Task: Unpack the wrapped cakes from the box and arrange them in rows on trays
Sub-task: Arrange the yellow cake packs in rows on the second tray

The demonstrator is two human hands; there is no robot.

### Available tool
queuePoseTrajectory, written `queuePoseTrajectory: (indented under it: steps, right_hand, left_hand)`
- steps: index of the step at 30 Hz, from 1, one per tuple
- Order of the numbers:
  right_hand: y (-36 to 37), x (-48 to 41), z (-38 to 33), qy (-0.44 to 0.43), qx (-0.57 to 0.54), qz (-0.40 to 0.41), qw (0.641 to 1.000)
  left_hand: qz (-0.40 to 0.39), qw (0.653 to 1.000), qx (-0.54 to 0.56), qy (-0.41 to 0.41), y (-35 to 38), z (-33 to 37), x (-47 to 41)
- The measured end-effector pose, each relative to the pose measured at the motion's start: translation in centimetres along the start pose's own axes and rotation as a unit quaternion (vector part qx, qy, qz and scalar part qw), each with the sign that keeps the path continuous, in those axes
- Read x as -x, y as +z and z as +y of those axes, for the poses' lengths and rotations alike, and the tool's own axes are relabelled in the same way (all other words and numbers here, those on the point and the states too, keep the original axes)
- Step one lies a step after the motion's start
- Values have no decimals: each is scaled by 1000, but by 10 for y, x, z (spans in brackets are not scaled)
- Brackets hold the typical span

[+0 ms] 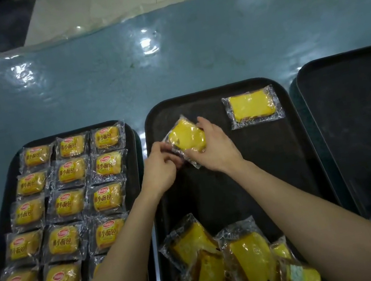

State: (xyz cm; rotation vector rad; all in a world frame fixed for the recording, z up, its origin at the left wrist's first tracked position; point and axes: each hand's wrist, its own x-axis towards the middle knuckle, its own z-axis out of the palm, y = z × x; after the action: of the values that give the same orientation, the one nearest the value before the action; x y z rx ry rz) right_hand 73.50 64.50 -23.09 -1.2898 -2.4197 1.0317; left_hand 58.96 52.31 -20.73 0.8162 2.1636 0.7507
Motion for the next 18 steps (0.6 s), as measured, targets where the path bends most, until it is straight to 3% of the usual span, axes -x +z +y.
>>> queuePoseTrajectory:
  steps: [1,3,5,7,9,13,18]
  right_hand:
    - [0,0,2,-31,28,-20,999]
    - [-1,2,9,-70,107,-22,992]
    - [-2,12,11,-40,157,33,986]
    - [-2,21,10,10,181,98,979]
    - [-2,26,10,32,163,113,980]
    - [0,13,10,7,103,70,992]
    - [3,-27,4,-26,135,53,989]
  left_hand:
    - [-12,1000,6,2,0,-4,1]
    - [42,994,-92,36,-1,-10,2]
    - [99,975,-178,88,1,-18,0]
    - [99,960,-224,135,6,-21,-4]
    - [106,944,-274,148,9,-21,-9]
    - [162,914,-330,170,5,-16,-24]
    - [193,895,-364,170,-7,-13,-52]
